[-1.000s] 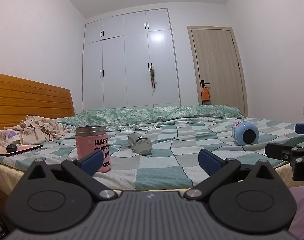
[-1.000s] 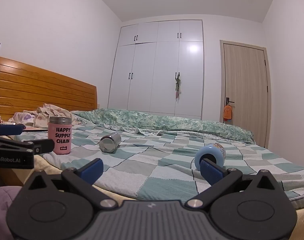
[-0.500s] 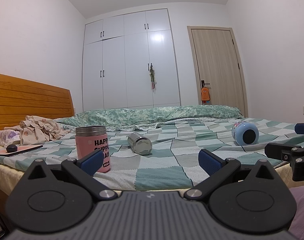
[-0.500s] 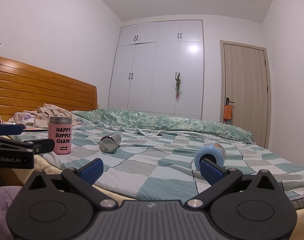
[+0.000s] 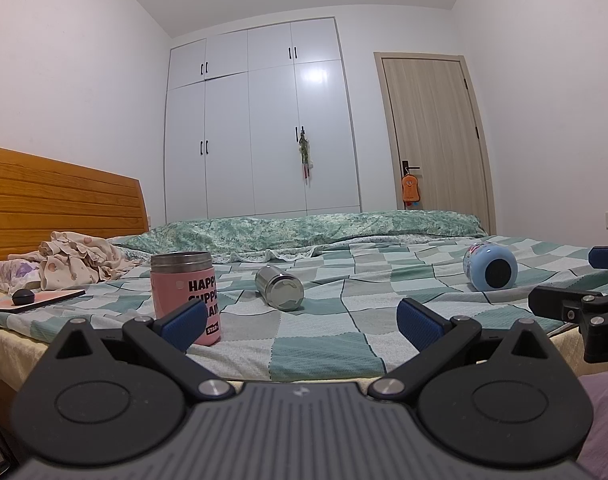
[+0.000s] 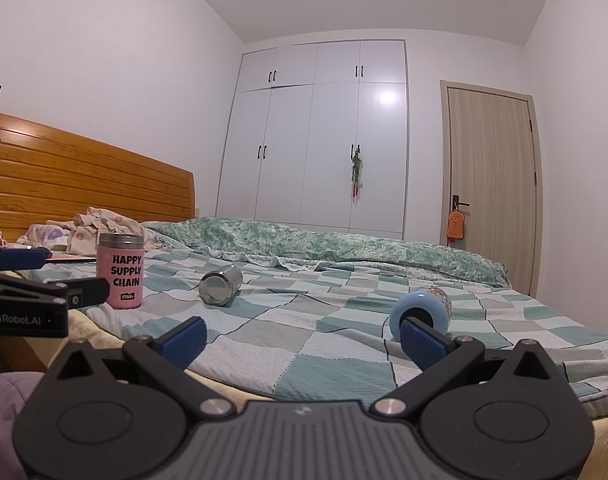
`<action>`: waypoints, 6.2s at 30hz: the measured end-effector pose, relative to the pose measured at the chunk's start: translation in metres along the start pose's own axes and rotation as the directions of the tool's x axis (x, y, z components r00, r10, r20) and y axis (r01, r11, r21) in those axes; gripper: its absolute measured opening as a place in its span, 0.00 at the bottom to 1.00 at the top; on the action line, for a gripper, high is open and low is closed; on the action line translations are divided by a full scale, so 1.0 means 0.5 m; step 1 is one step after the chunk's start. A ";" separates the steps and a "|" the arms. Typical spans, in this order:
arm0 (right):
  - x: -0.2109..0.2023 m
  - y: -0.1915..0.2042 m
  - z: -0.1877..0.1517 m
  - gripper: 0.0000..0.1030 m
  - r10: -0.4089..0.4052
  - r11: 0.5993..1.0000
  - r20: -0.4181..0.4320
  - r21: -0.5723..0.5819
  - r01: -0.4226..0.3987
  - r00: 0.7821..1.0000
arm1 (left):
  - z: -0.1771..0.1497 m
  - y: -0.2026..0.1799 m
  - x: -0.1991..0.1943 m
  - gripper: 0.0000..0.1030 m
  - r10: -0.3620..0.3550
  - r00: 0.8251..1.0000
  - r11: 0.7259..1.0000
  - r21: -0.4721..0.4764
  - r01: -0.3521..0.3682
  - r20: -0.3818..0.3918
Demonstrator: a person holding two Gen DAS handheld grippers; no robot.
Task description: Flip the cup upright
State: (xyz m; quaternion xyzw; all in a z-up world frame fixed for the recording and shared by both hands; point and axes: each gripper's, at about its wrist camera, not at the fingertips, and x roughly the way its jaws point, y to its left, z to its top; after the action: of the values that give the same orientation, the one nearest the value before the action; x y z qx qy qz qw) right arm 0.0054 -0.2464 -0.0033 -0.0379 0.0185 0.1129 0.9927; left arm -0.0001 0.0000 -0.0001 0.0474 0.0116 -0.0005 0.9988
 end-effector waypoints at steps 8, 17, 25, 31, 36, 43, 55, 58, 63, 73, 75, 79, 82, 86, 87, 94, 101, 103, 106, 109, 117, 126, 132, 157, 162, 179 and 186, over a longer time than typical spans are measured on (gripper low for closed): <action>0.000 0.000 0.000 1.00 0.000 1.000 0.000 0.000 0.000 1.000 | 0.000 0.000 0.000 1.00 0.000 1.000 1.000 0.000 0.000 0.000; 0.001 0.000 0.000 1.00 0.000 1.000 -0.001 0.000 0.000 1.000 | 0.000 0.000 0.000 1.00 0.000 1.000 1.000 0.000 0.000 0.000; 0.001 0.000 0.000 1.00 0.000 1.000 0.000 0.000 0.000 1.000 | 0.000 0.000 0.000 1.00 0.000 1.000 1.000 0.000 0.000 0.001; 0.001 0.001 0.000 1.00 0.000 1.000 -0.001 0.000 0.000 1.000 | 0.000 0.000 0.000 1.00 0.000 1.000 1.000 0.000 0.000 0.000; 0.001 0.000 -0.001 1.00 0.000 1.000 -0.001 0.000 0.000 1.000 | 0.000 0.000 0.000 1.00 0.000 1.000 1.000 0.000 0.000 0.000; 0.002 0.001 -0.001 1.00 0.000 1.000 -0.001 0.000 0.000 1.000 | 0.000 0.000 0.000 1.00 0.000 1.000 1.000 0.000 0.000 0.000; 0.029 -0.017 0.033 1.00 0.063 0.998 -0.026 -0.008 -0.063 0.998 | 0.037 -0.004 0.020 1.00 -0.022 0.999 1.000 0.002 0.022 -0.038; 0.068 -0.032 0.054 1.00 0.070 0.997 -0.021 -0.015 -0.070 0.997 | 0.061 -0.004 0.049 1.00 -0.024 0.999 1.000 -0.003 0.024 -0.049; 0.146 -0.069 0.090 1.00 0.095 0.995 -0.031 -0.020 -0.095 0.995 | 0.103 -0.011 0.117 1.00 -0.021 0.997 1.000 0.011 0.022 -0.079; 0.365 -0.132 0.157 1.00 0.153 0.987 -0.098 -0.039 -0.157 0.983 | 0.172 -0.011 0.313 1.00 0.011 0.974 1.000 0.017 -0.007 -0.228; 0.419 -0.141 0.169 1.00 0.165 0.984 -0.116 -0.046 -0.171 0.979 | 0.184 -0.011 0.355 1.00 0.022 0.968 1.000 0.024 -0.017 -0.249; 0.521 -0.157 0.184 1.00 0.184 0.982 -0.168 -0.022 -0.190 0.969 | 0.198 -0.011 0.439 1.00 0.052 0.954 0.998 0.035 -0.044 -0.296; 0.593 -0.163 0.190 1.00 0.184 0.981 -0.204 -0.016 -0.191 0.962 | 0.203 -0.006 0.510 1.00 0.102 0.929 0.995 0.044 -0.092 -0.355; 0.693 -0.168 0.201 1.00 0.188 0.981 -0.238 0.004 -0.193 0.953 | 0.201 0.005 0.600 1.00 0.142 0.899 0.990 0.046 -0.135 -0.414; 0.717 -0.168 0.203 1.00 0.187 0.982 -0.250 0.012 -0.190 0.950 | 0.198 0.008 0.627 1.00 0.153 0.889 0.988 0.049 -0.147 -0.432; 0.867 -0.159 0.195 1.00 0.181 0.983 -0.367 0.060 -0.171 0.912 | 0.164 0.042 0.759 1.00 0.190 0.815 0.976 0.018 -0.216 -0.547; 0.933 -0.132 0.164 1.00 0.163 0.986 -0.440 0.058 -0.153 0.883 | 0.118 0.061 0.857 0.94 0.228 0.724 0.957 0.013 -0.290 -0.651; 0.938 -0.127 0.158 1.00 0.163 0.986 -0.443 0.056 -0.155 0.881 | 0.106 0.065 0.874 0.74 0.228 0.697 0.954 0.012 -0.300 -0.680; 0.938 -0.123 0.154 1.00 0.173 0.985 -0.439 0.068 -0.160 0.882 | 0.100 0.067 0.880 0.57 0.170 0.697 0.959 -0.045 -0.279 -0.697; 0.923 -0.122 0.156 1.00 0.185 0.983 -0.438 0.083 -0.165 0.880 | 0.108 0.058 0.862 0.57 0.142 0.712 0.965 -0.062 -0.253 -0.688; 0.826 -0.125 0.187 1.00 0.183 0.983 -0.418 0.099 -0.156 0.890 | 0.154 0.038 0.779 0.56 0.052 0.746 0.977 -0.120 -0.175 -0.664; 0.657 -0.132 0.212 1.00 0.165 0.986 -0.385 0.092 -0.140 0.908 | 0.194 0.008 0.613 0.56 -0.074 0.784 0.979 -0.195 -0.061 -0.616; 0.531 -0.138 0.204 1.00 0.145 0.989 -0.356 0.061 -0.132 0.923 | 0.197 -0.036 0.481 0.55 -0.149 0.824 0.972 -0.232 0.022 -0.547; 0.350 -0.167 0.171 1.00 0.071 0.995 -0.418 0.088 -0.038 0.905 | 0.185 -0.024 0.311 1.00 -0.157 0.892 0.980 -0.177 0.088 -0.425; 0.386 -0.109 0.179 1.00 0.113 0.991 -0.477 0.119 -0.063 0.871 | 0.193 0.048 0.284 1.00 -0.106 0.898 0.992 -0.107 0.066 -0.428; 0.534 0.023 0.129 0.99 0.271 0.937 -0.655 0.348 -0.036 0.705 | 0.120 0.221 0.291 1.00 -0.074 0.867 0.996 -0.083 0.038 -0.492; 0.609 0.015 0.093 0.85 0.298 0.894 -0.720 0.440 0.081 0.627 | 0.106 0.247 0.302 1.00 -0.078 0.863 0.995 -0.096 0.034 -0.499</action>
State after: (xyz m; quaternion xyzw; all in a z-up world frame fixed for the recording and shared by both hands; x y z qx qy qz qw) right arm 0.3013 -0.1675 0.0289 0.1394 0.4678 0.1400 0.8615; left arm 0.1525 0.1178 0.0607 0.0035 0.2721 -0.0166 0.9621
